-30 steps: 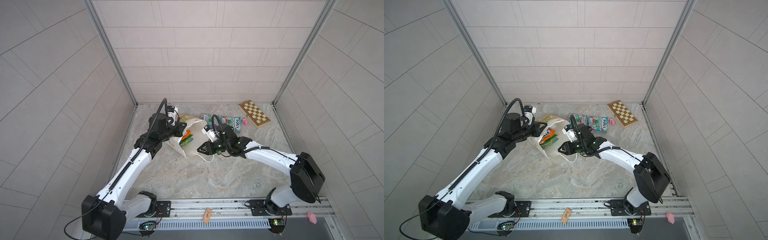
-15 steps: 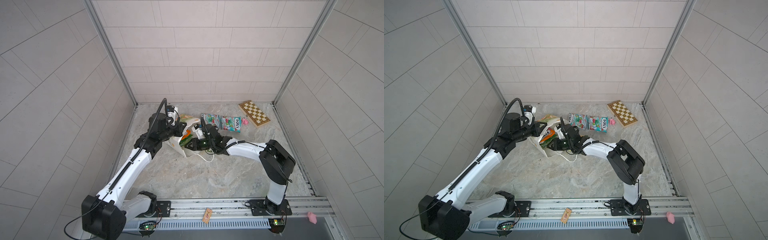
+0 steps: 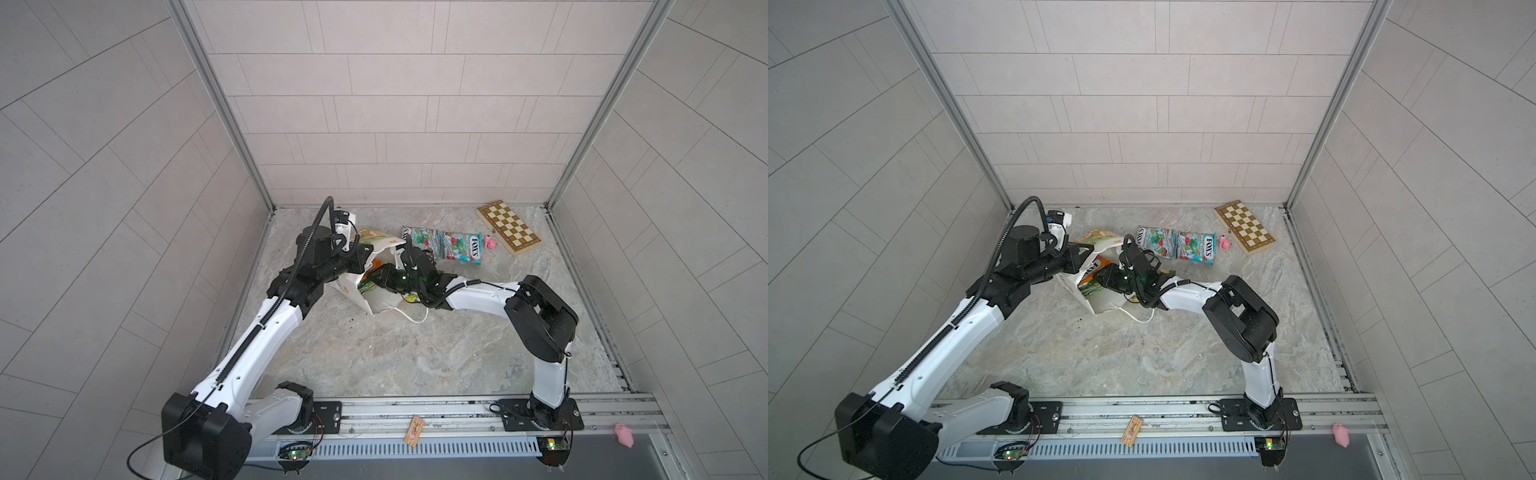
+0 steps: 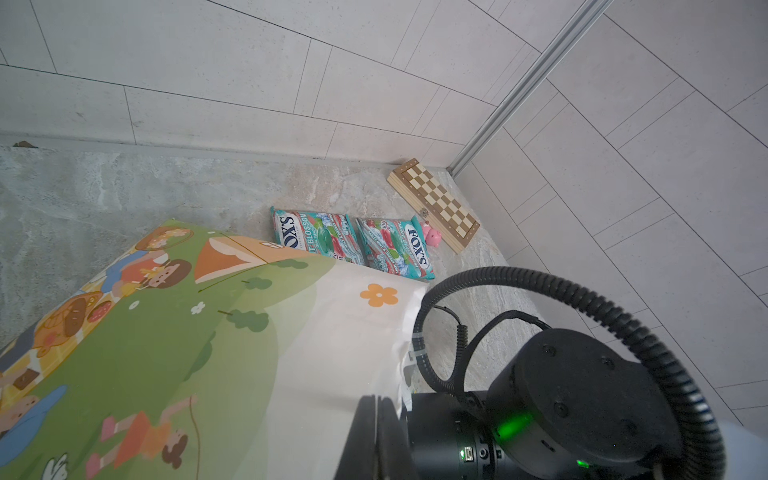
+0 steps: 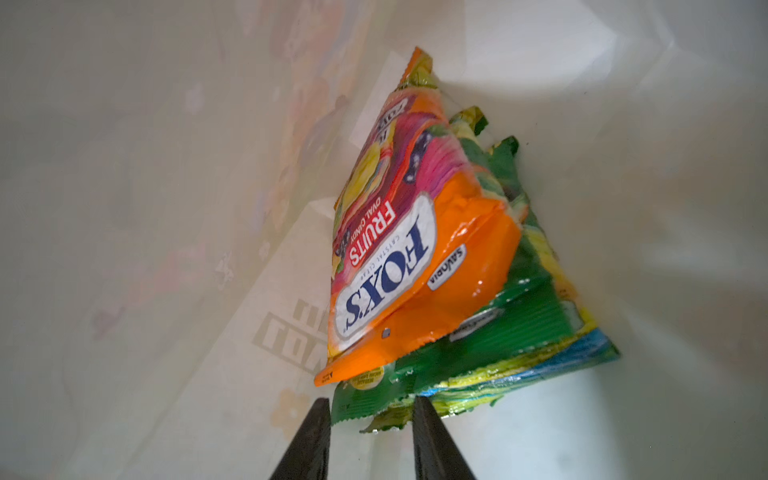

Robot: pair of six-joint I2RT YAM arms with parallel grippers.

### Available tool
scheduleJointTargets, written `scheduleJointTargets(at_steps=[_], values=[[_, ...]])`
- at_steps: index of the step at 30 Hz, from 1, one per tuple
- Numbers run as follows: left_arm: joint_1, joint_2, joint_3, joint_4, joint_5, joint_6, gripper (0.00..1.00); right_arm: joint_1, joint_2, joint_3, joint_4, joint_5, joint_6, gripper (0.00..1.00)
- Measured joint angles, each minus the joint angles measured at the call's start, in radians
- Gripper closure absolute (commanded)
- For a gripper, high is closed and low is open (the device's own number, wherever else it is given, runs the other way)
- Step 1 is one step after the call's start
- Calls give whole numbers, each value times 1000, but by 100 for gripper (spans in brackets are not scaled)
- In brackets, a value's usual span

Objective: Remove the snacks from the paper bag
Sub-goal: 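Move the right gripper back into the bag toward the orange packet, then close the right gripper on the orange Fruits packet inside the bag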

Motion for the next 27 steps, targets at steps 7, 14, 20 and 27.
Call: scheduleJointTargets(at_steps=[7, 14, 20, 27], values=[[0, 0, 0, 0, 14, 6, 100, 2, 1, 0, 6, 93, 52, 66], [0, 2, 0, 0, 26, 5, 100, 6, 21, 26, 3, 140, 70, 66], [0, 3, 0, 0, 39, 5, 100, 7, 38, 53, -7, 166, 74, 66], [0, 8, 0, 0, 43, 5, 100, 7, 58, 58, -18, 191, 82, 66]])
